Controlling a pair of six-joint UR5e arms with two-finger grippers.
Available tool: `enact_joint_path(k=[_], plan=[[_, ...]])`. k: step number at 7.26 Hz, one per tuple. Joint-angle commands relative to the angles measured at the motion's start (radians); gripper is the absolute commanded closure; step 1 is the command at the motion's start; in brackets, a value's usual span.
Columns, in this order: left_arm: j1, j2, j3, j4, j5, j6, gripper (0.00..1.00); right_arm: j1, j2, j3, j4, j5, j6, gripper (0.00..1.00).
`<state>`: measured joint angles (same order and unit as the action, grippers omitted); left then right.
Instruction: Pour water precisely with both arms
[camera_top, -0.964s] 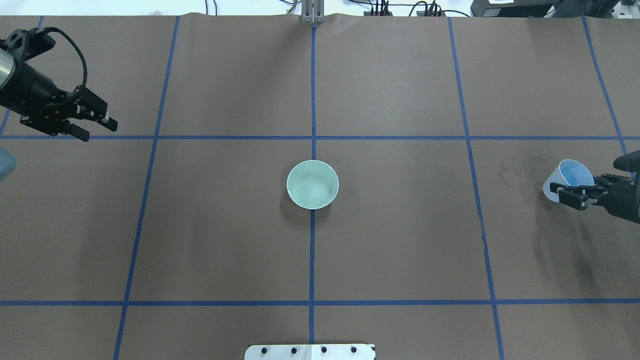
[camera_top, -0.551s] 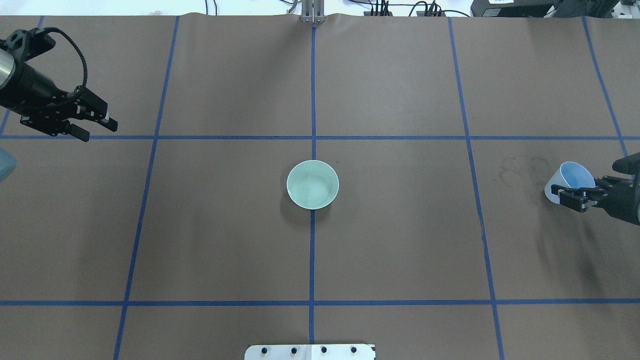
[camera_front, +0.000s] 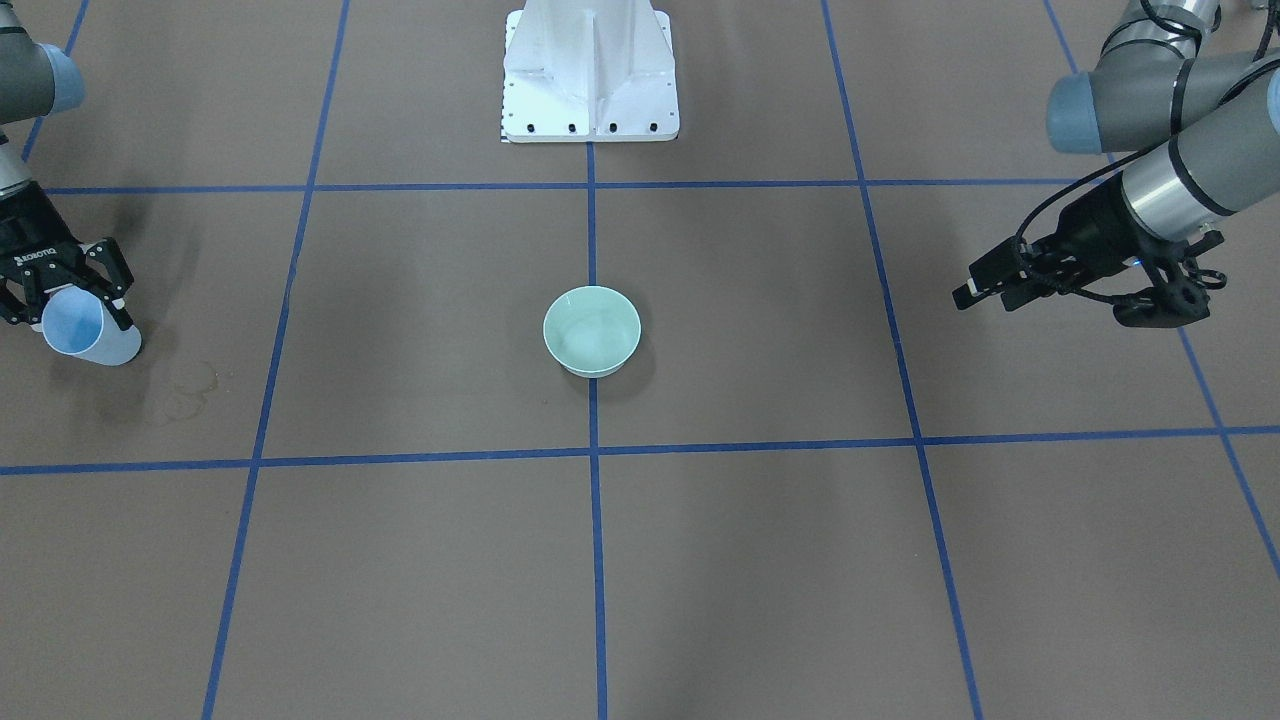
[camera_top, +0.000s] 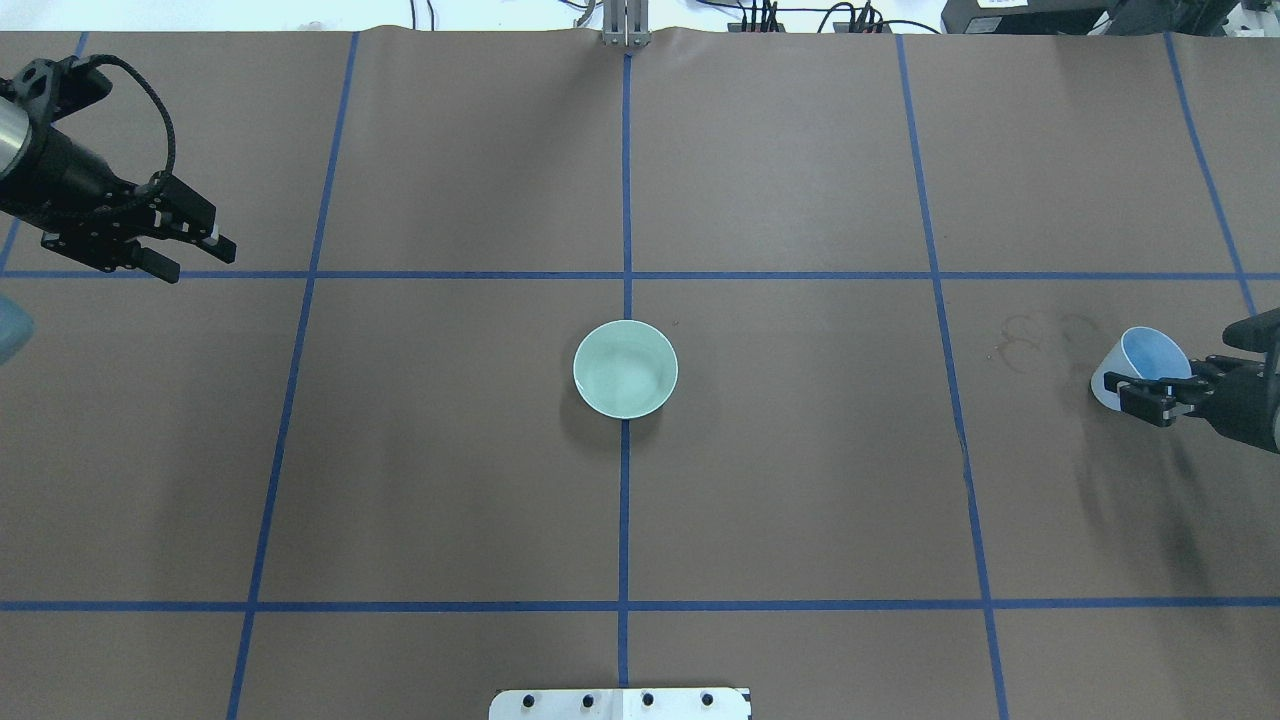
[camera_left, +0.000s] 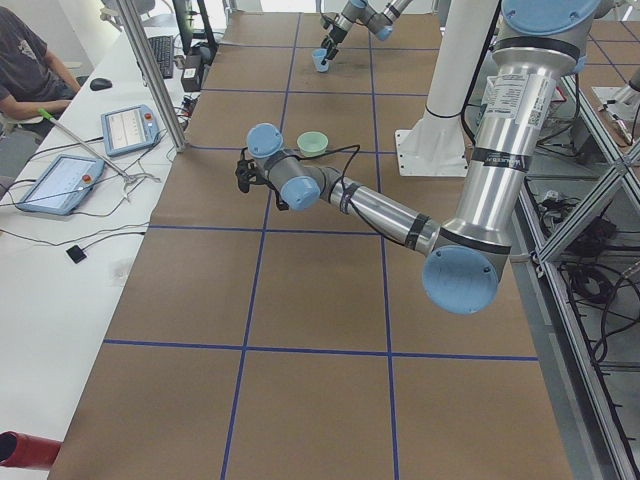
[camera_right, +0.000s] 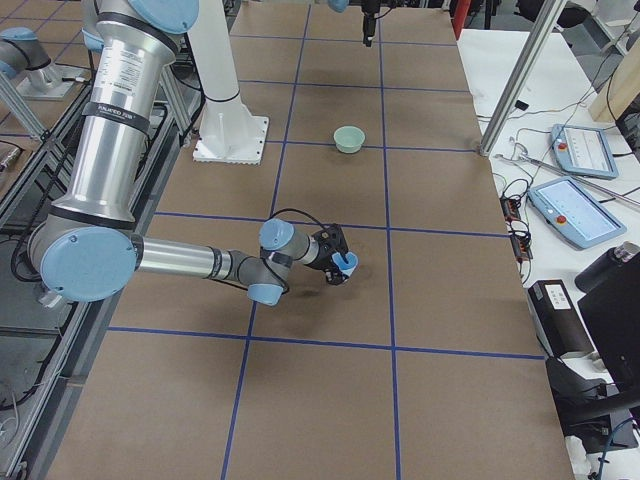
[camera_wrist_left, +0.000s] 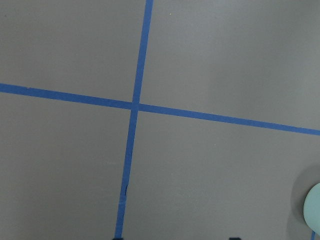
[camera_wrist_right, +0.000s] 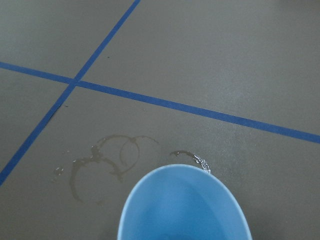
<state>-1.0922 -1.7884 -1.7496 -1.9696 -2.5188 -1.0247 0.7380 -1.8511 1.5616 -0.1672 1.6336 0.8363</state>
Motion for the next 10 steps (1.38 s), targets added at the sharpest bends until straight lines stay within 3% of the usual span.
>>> enact_joint_path(k=[1, 7, 10], plan=[[0.000, 0.000, -0.002, 0.000, 0.000, 0.000, 0.24, 0.000, 0.001, -0.003, 0.000, -0.001, 0.000, 0.00], [0.000, 0.000, -0.002, 0.000, 0.000, 0.000, 0.24, 0.029, -0.023, 0.055, 0.002, 0.041, -0.026, 0.00], [0.000, -0.002, -0.004, 0.000, 0.000, 0.000, 0.24, 0.179, -0.019, 0.055, -0.002, 0.198, -0.083, 0.00]])
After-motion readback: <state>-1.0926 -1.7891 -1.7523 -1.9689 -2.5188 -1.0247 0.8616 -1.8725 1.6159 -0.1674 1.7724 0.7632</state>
